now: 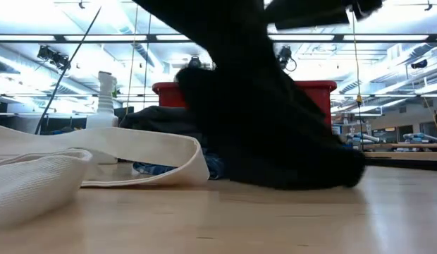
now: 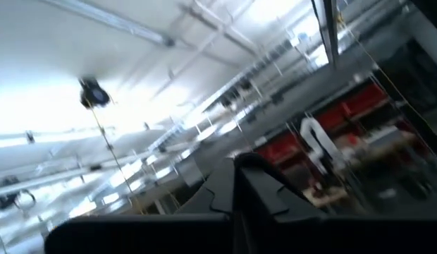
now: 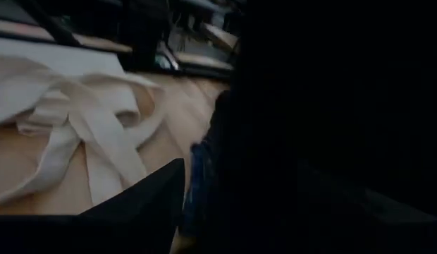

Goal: Fold Laundry from Bin
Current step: Fold the black shirt

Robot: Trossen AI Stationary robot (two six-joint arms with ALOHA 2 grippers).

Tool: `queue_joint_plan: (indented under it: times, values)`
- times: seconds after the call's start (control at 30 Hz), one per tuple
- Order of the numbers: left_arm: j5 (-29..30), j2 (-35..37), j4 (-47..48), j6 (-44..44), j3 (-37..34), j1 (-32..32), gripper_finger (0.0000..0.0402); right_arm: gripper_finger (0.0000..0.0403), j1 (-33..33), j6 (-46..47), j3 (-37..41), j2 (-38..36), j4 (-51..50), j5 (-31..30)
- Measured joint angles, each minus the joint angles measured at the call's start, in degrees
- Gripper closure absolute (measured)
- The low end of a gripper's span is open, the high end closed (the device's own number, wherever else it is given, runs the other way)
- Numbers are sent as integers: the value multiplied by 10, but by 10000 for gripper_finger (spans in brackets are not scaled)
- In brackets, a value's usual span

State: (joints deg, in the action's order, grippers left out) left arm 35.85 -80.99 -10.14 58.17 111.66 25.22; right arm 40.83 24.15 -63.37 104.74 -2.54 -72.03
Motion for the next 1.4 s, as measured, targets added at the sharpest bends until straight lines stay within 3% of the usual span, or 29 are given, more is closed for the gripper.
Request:
queue_joint_plan:
  times: [0.13,0.37,0.53,0.77,0.93,1.1,1.4]
  values:
    - [-30,-1,-44,36,0,-1,383,126,-6,81,0,-7,-76,29]
    - [-62,0,-131,57,0,0,382,125,-20,137,0,-7,-146,103]
    - [-120,0,-181,56,0,0,382,125,-28,192,0,-5,-209,121]
    - [-139,0,-207,55,4,1,381,125,-59,191,28,29,-218,76]
    - [-140,0,-200,56,5,1,381,128,-97,203,63,29,-217,84]
    - [-110,0,-194,60,5,1,381,138,-115,198,73,28,-216,70]
    - [-85,0,-172,85,5,1,381,151,-108,248,74,15,-187,-60]
